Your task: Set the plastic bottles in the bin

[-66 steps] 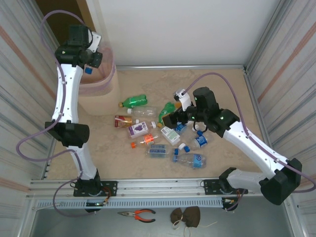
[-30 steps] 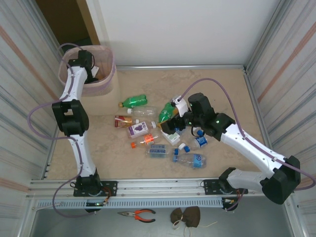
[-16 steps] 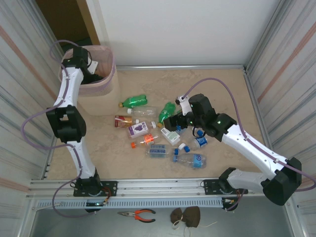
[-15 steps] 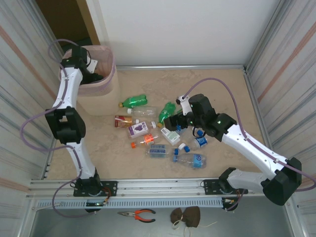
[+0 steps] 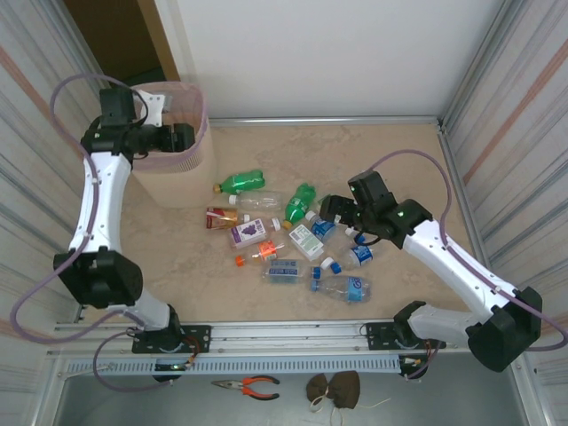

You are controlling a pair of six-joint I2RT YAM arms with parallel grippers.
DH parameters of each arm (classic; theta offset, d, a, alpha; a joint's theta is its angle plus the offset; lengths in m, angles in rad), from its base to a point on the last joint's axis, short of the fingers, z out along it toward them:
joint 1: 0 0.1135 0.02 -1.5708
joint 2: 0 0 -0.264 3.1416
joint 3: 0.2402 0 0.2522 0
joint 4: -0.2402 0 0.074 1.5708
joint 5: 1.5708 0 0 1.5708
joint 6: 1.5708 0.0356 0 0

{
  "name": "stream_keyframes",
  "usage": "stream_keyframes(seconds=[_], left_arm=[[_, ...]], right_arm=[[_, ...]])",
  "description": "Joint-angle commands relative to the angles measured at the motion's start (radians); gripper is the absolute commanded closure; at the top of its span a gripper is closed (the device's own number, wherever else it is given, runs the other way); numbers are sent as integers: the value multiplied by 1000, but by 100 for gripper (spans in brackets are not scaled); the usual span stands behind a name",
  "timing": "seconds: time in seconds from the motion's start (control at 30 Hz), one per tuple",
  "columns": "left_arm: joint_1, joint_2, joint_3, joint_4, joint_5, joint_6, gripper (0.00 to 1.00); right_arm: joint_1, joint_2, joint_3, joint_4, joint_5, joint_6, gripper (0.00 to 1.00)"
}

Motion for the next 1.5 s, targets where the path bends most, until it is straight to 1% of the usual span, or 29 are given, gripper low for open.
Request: stream_keyframes(seconds=[0.0, 0.1, 0.2, 0.3, 0.4, 0.53, 0.67, 0.97, 1.07, 1.33, 1.47], left_arm=[[6, -107, -136, 225, 252, -138, 26], [6, -196, -254, 360, 339, -222, 26], [6, -265, -323, 424, 378, -268, 26], [-2, -323, -371, 449, 395, -279, 25], [-22, -376, -403, 445, 393, -263, 25], [-54, -435, -435, 454, 372, -260, 24], [-84, -460, -436, 456, 358, -277, 24], [-172, -483, -413, 442, 320, -269, 23], [-193, -483, -403, 433, 305, -263, 23], [-226, -474, -391, 425, 287, -251, 23], [-236, -475, -394, 436, 300, -250, 23]], right_arm=[[-19, -11, -33, -103, 88, 279, 0], [-50, 6, -60, -123, 67, 392, 1], [-93, 24, -84, -136, 41, 455, 4], [-153, 36, -120, -141, 5, 505, 7], [-200, 35, -167, -132, -27, 554, 8], [-255, 38, -234, -65, -85, 572, 10], [-293, 77, -272, 13, -155, 577, 15], [-347, 157, -339, 92, -172, 599, 27], [-367, 175, -355, 113, -185, 599, 33], [-378, 165, -373, 119, -178, 599, 42], [-378, 119, -369, 90, -154, 602, 44]])
